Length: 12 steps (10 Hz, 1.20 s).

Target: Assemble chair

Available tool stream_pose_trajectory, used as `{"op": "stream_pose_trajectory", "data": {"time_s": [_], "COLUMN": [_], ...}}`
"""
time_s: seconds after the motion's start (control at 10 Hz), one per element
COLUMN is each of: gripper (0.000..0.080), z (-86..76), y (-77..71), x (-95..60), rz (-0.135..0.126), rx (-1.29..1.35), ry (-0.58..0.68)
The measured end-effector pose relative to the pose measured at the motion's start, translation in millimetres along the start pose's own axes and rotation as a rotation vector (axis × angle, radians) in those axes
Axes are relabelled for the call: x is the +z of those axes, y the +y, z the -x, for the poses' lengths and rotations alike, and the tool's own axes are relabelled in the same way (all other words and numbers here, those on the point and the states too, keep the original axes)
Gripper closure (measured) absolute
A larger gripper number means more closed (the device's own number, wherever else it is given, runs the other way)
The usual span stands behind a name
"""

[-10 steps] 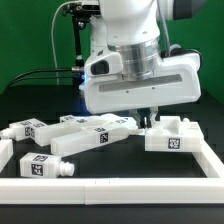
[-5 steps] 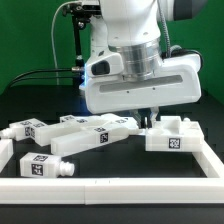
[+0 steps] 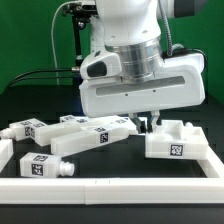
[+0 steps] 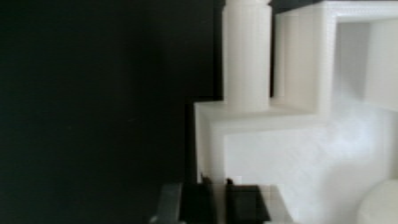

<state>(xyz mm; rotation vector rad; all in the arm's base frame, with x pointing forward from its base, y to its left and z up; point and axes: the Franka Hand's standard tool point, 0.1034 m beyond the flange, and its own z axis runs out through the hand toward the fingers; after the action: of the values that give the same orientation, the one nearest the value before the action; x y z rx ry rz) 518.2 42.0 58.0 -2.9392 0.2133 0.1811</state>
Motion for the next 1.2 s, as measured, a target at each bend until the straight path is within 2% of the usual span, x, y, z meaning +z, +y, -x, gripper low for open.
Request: {"op": "stream_pose_trajectory", "data": {"time_s": [0.1, 0.2, 0.3, 0.4, 0.6, 0.7, 1.0, 1.1, 1.2], "gripper": [0.0775, 0.0775, 0.0775, 0.0775, 0.0775, 0.0775, 0.0775, 0.0775, 0.0775], "z": [-0.5, -5.2, -13.6, -28.2, -50.6, -53.9, -52.9, -53.5, -60.7], "y": [3.1, 13.2, 13.5, 7.3, -7.2, -15.0, -12.6, -8.8, 0.6], "x": [1.8, 7.2, 7.2, -0.7, -0.2, -1.6, -0.3, -0.9, -3.8], "rz": [0.0, -0.001, -0.002, -0.007, -0.008, -0.009, -0.008, -0.009, -0.012], "rx": [-0.015, -0.023, -0.026, -0.043, -0.099, -0.151, -0.147, -0.151, -0.138], "ry": [-0.003, -0.008, -0.005, 0.012, 0.035, 0.045, 0.042, 0.027, 0.016]}}
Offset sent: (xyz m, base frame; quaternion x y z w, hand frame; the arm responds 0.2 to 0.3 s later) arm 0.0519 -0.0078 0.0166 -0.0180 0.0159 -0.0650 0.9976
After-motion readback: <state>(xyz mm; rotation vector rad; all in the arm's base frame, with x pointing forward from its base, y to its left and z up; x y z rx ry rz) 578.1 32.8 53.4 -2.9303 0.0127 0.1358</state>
